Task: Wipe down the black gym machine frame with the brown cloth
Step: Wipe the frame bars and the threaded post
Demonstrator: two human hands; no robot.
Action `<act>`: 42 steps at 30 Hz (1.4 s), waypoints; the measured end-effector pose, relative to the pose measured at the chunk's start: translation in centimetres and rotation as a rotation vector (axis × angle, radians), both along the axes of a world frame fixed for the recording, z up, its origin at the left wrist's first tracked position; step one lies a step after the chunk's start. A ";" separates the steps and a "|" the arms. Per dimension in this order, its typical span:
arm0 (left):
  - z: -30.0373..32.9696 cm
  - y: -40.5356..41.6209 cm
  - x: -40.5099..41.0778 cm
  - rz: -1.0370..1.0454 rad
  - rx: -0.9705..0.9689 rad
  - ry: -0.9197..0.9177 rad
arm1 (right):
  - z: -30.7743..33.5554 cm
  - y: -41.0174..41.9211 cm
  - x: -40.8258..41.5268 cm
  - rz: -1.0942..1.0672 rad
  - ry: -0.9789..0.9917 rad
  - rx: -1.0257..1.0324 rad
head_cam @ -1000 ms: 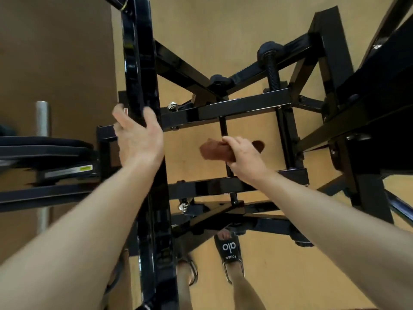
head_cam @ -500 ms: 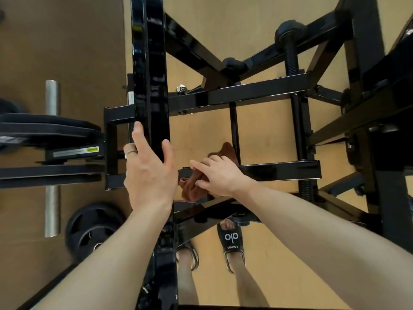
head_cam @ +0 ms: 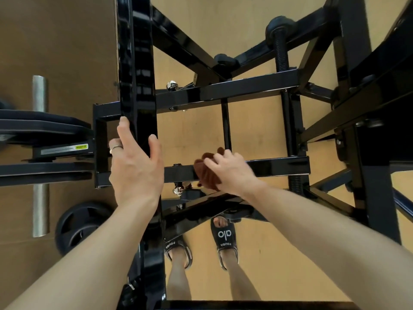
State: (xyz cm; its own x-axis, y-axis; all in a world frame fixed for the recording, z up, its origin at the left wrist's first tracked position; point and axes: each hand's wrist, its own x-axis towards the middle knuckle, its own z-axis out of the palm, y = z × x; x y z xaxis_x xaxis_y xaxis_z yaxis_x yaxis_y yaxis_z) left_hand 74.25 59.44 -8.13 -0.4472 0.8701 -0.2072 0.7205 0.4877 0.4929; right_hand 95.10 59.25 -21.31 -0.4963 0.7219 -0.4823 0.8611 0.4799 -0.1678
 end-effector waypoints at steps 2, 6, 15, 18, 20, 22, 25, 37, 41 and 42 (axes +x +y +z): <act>0.1 0.0 0.0 -0.002 -0.001 -0.009 | 1.5 -0.6 5.3 -0.011 -0.024 0.036; 0.4 0.1 0.0 0.007 -0.016 -0.021 | 4.0 -1.4 13.6 -0.016 -0.179 0.088; 0.0 0.1 -0.1 -0.011 -0.015 -0.014 | 1.5 0.6 6.2 0.194 -0.112 0.009; -0.1 0.0 -0.2 -0.020 0.004 -0.005 | 0.0 1.4 0.7 0.237 -0.045 -0.017; -0.1 0.0 -0.2 -0.029 0.010 0.001 | -0.6 0.9 -0.5 0.208 -0.058 0.016; -0.2 0.0 -0.1 -0.026 0.009 0.004 | -0.5 0.1 0.7 0.174 -0.055 0.044; 0.0 -0.1 0.0 -0.020 -0.005 0.001 | 0.8 -1.0 5.9 0.121 -0.096 0.100; 0.2 -0.2 0.0 -0.013 -0.001 -0.012 | 2.0 0.1 10.3 0.242 -0.238 0.126; -0.2 -0.1 0.0 -0.017 0.006 -0.001 | 1.1 1.4 6.7 0.339 -0.217 0.090; -0.2 -0.1 0.0 -0.018 0.007 0.003 | 0.9 1.4 6.1 0.344 -0.210 0.082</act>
State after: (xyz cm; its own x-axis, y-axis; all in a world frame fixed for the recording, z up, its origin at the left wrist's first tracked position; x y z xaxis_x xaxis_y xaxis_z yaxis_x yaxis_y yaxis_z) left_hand 74.22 59.35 -8.36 -0.4322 0.8795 -0.1994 0.7304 0.4711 0.4945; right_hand 101.15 60.68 -20.42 -0.6121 0.5710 -0.5470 0.6595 0.7504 0.0453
